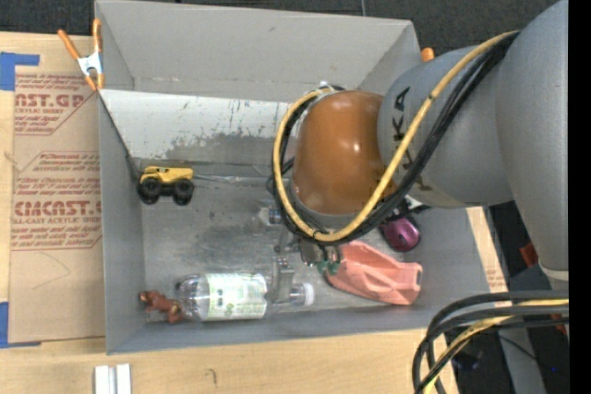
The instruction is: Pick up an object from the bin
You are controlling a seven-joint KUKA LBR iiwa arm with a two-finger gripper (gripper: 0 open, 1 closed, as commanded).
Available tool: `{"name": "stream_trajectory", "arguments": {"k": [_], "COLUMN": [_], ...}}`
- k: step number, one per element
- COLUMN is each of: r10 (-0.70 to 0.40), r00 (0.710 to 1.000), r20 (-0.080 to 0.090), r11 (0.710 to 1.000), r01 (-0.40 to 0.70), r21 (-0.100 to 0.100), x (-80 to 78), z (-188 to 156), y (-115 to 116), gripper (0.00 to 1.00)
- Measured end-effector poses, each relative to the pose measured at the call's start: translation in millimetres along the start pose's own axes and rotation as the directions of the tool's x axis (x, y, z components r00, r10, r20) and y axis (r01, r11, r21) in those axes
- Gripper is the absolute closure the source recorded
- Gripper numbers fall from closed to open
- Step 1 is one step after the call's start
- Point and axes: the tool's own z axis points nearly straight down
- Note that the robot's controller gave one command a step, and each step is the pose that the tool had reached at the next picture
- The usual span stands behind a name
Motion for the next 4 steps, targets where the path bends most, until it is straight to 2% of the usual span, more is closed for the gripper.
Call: {"name": "stream_trajectory", "arguments": {"k": [1, 2, 3, 4], "r10": [0.002, -0.264, -0.190, -0.186], "r00": [1.000, 0.965, 0.982, 0.982], "r20": [0.007, 0.009, 0.005, 0.009], "r11": [1.000, 0.965, 0.982, 0.982], "r01": [-0.002, 0.263, 0.190, 0.186], "r21": [-0.001, 0.006, 0.003, 0.001], "x": [-1.9, 5.2, 9.5, 10.7], "z": [-4.3, 49.2, 42.0, 33.9], "y": [-0.5, 42.2, 56.9, 65.8], "gripper": [0.00, 0.00, 0.00, 0.00]}}
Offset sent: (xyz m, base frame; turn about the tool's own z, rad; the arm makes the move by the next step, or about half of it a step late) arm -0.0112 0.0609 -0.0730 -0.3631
